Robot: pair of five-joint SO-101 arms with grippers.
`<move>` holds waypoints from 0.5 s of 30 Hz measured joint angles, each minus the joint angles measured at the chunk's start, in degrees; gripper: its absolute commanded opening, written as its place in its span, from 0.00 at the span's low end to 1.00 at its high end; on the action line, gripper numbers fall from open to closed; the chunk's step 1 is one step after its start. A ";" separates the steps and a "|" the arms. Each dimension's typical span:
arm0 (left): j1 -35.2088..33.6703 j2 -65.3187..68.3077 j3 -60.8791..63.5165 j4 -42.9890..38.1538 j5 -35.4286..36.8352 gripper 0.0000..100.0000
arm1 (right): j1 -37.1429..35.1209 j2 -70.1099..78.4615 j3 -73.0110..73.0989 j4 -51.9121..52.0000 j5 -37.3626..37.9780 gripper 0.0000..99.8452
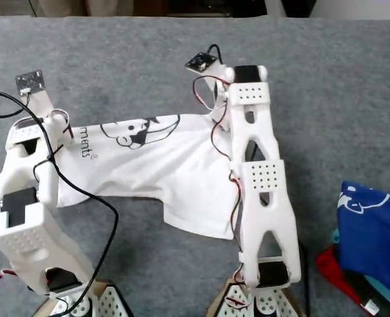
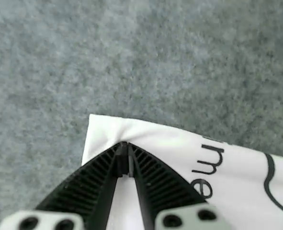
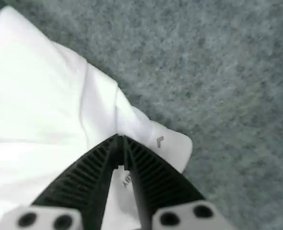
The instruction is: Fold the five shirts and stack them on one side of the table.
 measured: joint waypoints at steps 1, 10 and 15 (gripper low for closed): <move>-0.35 0.70 -0.88 0.00 0.00 0.02 | 0.09 0.00 -0.70 0.44 0.35 0.01; 0.79 2.64 -14.15 9.23 -0.09 0.02 | -0.35 -2.81 -5.71 2.81 2.73 0.01; 3.43 2.64 -27.08 23.30 -0.26 0.02 | -1.93 -11.87 -2.02 2.90 2.90 0.01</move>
